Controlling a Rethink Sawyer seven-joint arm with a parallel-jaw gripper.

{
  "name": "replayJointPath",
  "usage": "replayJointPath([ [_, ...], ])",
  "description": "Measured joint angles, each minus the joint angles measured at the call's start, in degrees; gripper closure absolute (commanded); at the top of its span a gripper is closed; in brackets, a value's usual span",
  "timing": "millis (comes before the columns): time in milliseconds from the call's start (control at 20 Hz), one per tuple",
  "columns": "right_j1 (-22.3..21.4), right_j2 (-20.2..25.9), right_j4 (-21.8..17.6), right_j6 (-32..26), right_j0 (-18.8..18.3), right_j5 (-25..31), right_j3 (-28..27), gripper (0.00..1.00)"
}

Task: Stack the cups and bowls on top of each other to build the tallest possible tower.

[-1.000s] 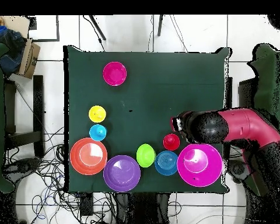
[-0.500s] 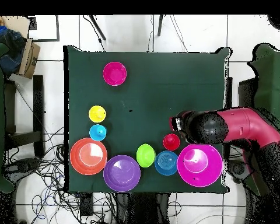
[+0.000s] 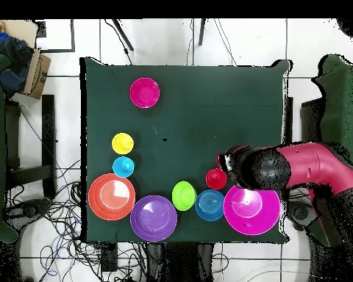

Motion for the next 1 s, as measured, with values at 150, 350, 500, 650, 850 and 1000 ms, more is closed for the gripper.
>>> replayJointPath([
  [150,-0.4,0.3,0.0,0.0,-0.8,0.0,0.7,0.00],
  [350,-1.1,0.4,-0.1,0.0,-1.5,0.0,1.5,0.00],
  [500,-1.3,0.5,-0.1,0.0,-1.7,0.0,1.9,0.00],
  [650,-1.3,0.8,-0.2,0.0,-1.7,0.0,2.2,0.00],
  [850,-1.3,1.2,-0.2,0.0,-1.7,0.0,2.5,0.00],
  [1000,-1.3,1.7,-0.3,0.0,-1.7,0.0,2.6,0.00],
])
